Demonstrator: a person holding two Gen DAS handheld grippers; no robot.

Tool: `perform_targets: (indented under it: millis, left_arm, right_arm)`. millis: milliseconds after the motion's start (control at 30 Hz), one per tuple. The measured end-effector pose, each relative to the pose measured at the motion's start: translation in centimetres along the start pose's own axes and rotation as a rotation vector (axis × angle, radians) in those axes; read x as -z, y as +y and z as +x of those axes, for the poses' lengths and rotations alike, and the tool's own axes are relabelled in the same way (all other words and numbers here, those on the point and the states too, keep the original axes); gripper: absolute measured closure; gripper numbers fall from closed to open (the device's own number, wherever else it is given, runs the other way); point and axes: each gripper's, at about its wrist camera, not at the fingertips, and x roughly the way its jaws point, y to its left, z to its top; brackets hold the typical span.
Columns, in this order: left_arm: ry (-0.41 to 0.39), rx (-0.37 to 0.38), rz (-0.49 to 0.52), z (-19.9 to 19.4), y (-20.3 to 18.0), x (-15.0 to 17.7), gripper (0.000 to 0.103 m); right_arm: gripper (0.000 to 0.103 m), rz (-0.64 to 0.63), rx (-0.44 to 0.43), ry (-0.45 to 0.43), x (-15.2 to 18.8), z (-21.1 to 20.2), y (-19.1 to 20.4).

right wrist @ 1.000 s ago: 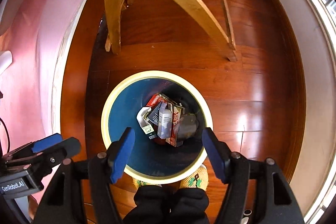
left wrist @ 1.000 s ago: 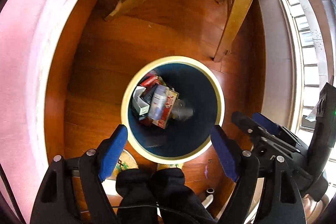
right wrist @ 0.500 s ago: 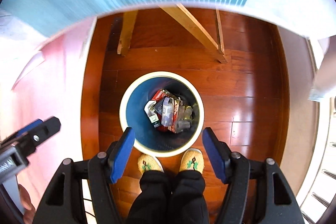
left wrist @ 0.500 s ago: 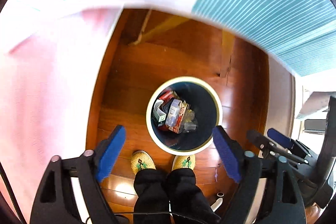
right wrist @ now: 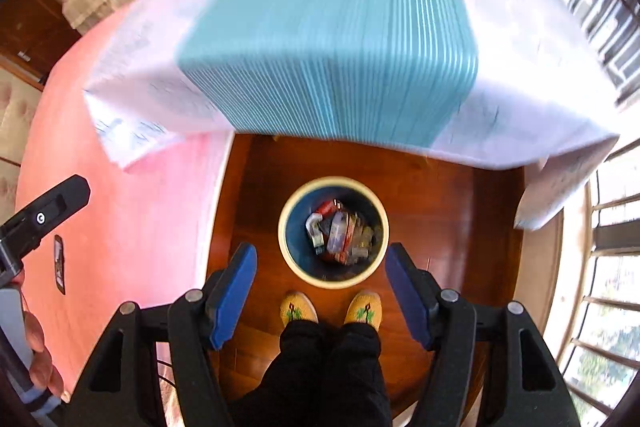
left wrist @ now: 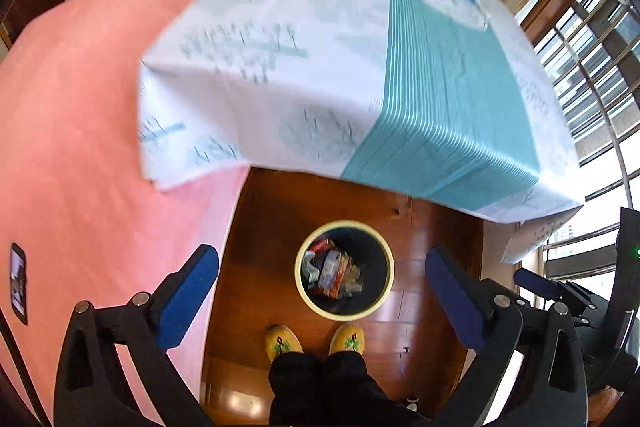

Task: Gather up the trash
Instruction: 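Raise both tools back toward the table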

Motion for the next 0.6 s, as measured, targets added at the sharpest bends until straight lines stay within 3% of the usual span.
perform_targets:
  millis: [300,600]
  left_arm:
    - [-0.145,-0.004,0.028,-9.1,0.9,-3.7,0.001]
    - [-0.283,-0.025,0.093,-13.9,1.0,-8.0,0.001]
  right_arm:
    - [0.036,-0.012,0.004,-0.176,-3.5,-8.1,2.3]
    - [0.036,-0.011,0.025,-0.332,-7.4,-13.0,4.3]
